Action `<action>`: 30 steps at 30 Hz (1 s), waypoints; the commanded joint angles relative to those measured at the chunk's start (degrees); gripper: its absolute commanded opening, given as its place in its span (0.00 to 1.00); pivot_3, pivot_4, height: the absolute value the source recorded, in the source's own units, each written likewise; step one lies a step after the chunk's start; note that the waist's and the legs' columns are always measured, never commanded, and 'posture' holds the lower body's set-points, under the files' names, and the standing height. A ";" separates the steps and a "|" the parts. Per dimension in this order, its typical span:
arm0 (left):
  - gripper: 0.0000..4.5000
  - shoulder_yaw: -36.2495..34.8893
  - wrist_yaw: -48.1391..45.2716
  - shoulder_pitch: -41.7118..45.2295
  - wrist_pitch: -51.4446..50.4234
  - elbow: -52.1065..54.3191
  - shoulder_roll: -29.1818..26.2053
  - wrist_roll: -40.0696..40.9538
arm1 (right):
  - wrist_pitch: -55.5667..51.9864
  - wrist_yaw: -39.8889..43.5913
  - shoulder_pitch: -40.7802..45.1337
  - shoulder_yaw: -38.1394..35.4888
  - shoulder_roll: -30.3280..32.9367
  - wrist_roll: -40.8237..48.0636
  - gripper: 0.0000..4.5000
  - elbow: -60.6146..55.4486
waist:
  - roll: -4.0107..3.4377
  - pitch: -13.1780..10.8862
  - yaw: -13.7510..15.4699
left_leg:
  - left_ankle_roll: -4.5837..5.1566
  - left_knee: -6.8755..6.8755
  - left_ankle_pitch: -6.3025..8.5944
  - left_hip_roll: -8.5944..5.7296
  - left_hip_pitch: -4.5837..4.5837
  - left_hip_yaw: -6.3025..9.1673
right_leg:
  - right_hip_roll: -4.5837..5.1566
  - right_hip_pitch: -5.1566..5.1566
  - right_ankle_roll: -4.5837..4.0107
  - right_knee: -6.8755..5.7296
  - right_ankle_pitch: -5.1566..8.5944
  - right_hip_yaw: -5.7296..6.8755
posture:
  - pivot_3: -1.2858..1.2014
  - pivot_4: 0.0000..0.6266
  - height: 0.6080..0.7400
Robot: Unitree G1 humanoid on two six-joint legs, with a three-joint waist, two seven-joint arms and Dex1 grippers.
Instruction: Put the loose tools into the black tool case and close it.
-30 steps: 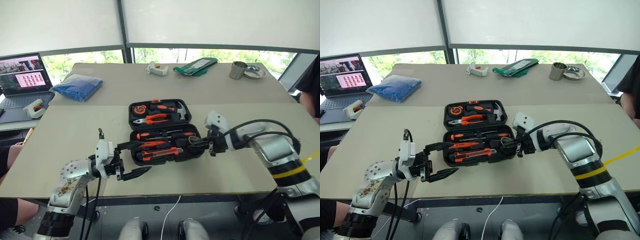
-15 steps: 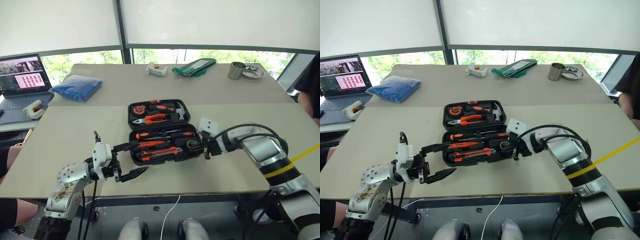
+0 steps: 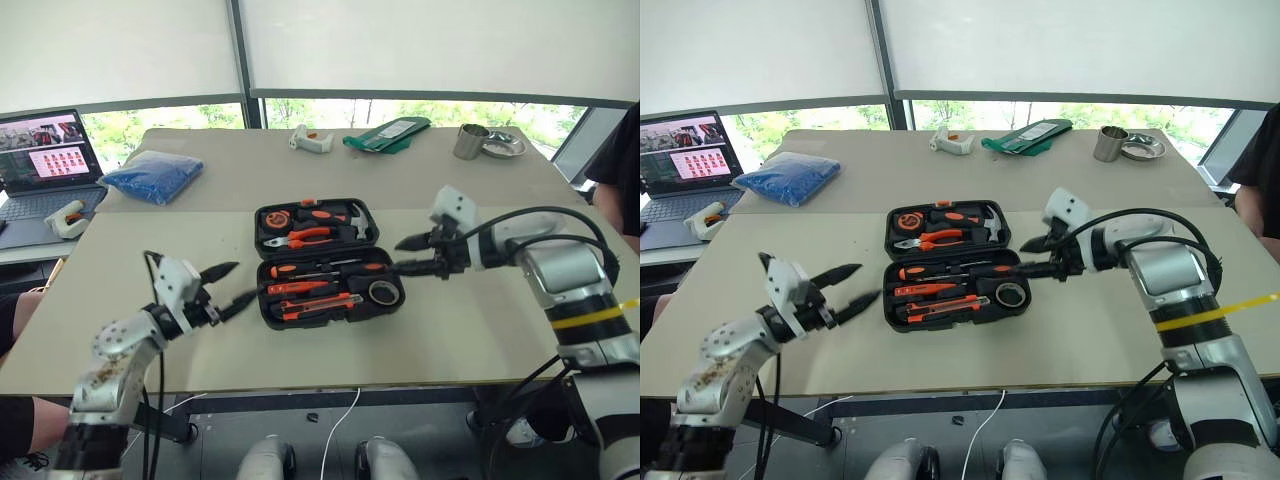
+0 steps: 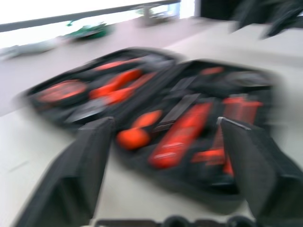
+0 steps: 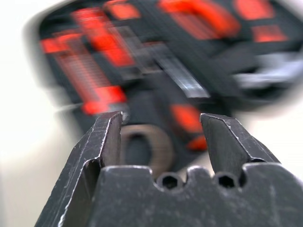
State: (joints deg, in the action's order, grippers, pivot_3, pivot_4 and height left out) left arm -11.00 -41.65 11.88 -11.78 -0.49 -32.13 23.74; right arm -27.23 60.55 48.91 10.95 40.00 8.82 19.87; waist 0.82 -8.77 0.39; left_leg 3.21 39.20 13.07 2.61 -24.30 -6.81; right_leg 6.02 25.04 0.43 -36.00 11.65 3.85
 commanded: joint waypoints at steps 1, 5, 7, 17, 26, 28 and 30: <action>0.39 -0.86 6.72 4.30 -2.40 -3.34 0.07 -3.55 | 11.21 -9.18 3.66 0.31 -3.37 -6.77 0.36 8.47 | 0.01 -0.01 -0.17 | -0.01 0.00 -0.01 0.00 0.00 -0.01 | 0.00 0.01 -0.02 -0.01 -0.01 0.00 | 0.52 0.24 1.00; 0.05 1.96 8.70 8.92 -4.11 -8.76 0.44 -7.22 | 18.77 -14.97 7.48 1.81 -7.65 -11.89 0.06 18.74 | 0.01 -0.01 -0.73 | -0.08 -0.02 -0.07 -0.01 -0.05 -0.05 | -0.04 0.07 -0.03 -0.08 -0.04 -0.02 | 0.52 0.24 1.00; 0.00 3.38 8.31 11.39 -5.40 -11.36 1.39 -7.71 | 21.86 -17.21 9.61 2.55 -9.52 -13.99 0.01 24.52 | 0.01 -0.01 -0.80 | -0.17 -0.08 -0.12 -0.03 -0.06 -0.08 | -0.04 0.08 -0.03 -0.07 -0.04 -0.01 | 0.52 0.24 1.00; 0.00 10.11 1.28 19.63 -3.81 -22.50 2.90 -11.22 | 30.67 -9.45 15.39 2.01 -17.11 -15.25 0.01 44.49 | 0.02 -0.02 -1.46 | -0.54 -0.24 -0.35 -0.02 -0.04 -0.15 | -0.06 0.09 -0.02 -0.04 -0.05 0.00 | 0.52 0.24 1.00; 0.00 13.75 -13.56 20.14 -4.01 -21.63 1.93 -9.78 | 24.29 12.36 10.60 -0.70 -15.33 -10.34 0.01 35.91 | 0.01 -0.02 -2.03 | -0.55 -0.33 -0.34 0.05 -0.07 -0.14 | -0.15 0.12 -0.02 -0.05 -0.05 0.00 | 0.52 0.24 1.00; 0.00 13.85 -14.83 19.63 -3.18 -20.57 2.52 -9.63 | 21.28 14.32 7.65 -0.92 -14.12 -9.37 0.01 30.71 | 0.01 -0.02 -1.78 | -0.52 -0.33 -0.32 0.05 -0.10 -0.14 | -0.15 0.11 -0.01 -0.08 -0.05 0.00 | 0.52 0.24 1.00; 0.00 14.62 -15.88 18.39 -3.27 -18.23 3.44 -9.51 | 18.09 15.19 2.93 -0.93 -12.02 -8.58 0.01 22.85 | 0.01 -0.02 -1.45 | -0.51 -0.32 -0.31 0.05 -0.12 -0.15 | -0.13 0.10 0.01 -0.07 -0.05 0.00 | 0.52 0.24 1.00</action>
State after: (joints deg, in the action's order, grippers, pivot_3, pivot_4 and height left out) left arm 1.40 -54.67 30.36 -16.49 -24.20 -30.86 12.33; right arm -6.65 72.67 53.77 10.17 28.57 -2.91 50.89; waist 0.82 -8.79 -1.06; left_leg 2.72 38.88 12.78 2.65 -24.44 -6.95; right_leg 5.89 25.14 0.45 -36.07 11.60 3.86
